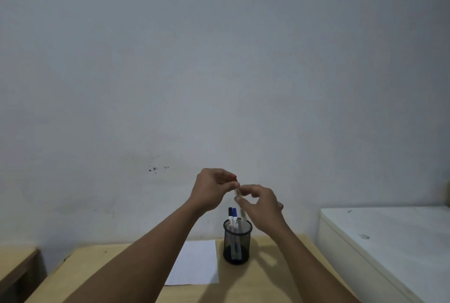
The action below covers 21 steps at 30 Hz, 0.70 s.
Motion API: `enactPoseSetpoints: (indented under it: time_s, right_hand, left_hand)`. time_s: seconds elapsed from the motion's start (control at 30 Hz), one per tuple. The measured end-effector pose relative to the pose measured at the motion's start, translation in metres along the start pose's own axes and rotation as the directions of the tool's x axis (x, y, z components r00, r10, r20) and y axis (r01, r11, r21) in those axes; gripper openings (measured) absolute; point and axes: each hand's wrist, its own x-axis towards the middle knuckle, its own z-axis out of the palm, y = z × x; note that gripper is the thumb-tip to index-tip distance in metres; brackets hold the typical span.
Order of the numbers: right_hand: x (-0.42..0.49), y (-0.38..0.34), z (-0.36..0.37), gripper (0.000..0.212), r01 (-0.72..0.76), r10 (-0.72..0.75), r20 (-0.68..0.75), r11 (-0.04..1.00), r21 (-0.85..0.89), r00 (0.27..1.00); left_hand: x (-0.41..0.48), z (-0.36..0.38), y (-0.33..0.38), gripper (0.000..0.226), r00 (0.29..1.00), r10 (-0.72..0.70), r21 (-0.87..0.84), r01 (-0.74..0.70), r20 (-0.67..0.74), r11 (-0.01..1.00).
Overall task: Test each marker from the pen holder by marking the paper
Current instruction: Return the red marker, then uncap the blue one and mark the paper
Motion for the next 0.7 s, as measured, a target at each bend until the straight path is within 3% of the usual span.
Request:
enactPoseSetpoints:
  time_s: [0.07, 0.17, 0.27, 0.47, 0.7]
  right_hand:
    - [0.010, 0.003, 0.002, 0.004, 0.034, -0.034, -0.008, 0.999, -0.016, 0.999]
    - [0.030, 0.021, 0.012, 0.010, 0.015, -0.016, -0.020, 0.999, -0.044, 1.000]
    - [0.047, 0.044, 0.027, 0.008, -0.061, 0.061, -0.008, 0.998, -0.012, 0.998]
    - [0.066, 0.086, 0.055, 0.066, -0.030, 0.036, 0.075, 0.997, -0.075, 0.997]
    - [0.068, 0.113, 0.061, 0.044, 0.049, -0.003, 0.167, 0.962, -0.270, 0.986]
  left_hand:
    - [0.010, 0.010, -0.004, 0.026, 1.000, -0.013, -0.019, 0.013, 0.008, 1.000]
    - [0.023, 0.024, -0.019, 0.032, 1.000, -0.012, 0.025, 0.012, -0.004, 1.000]
    - [0.031, 0.031, -0.044, 0.039, 0.999, -0.042, 0.280, 0.045, -0.016, 0.959]
    - [0.040, 0.054, -0.096, 0.038, 0.981, -0.163, 0.554, 0.077, 0.108, 0.829]
    - [0.055, 0.070, -0.124, 0.036, 0.943, -0.274, 0.582, 0.115, 0.192, 0.805]
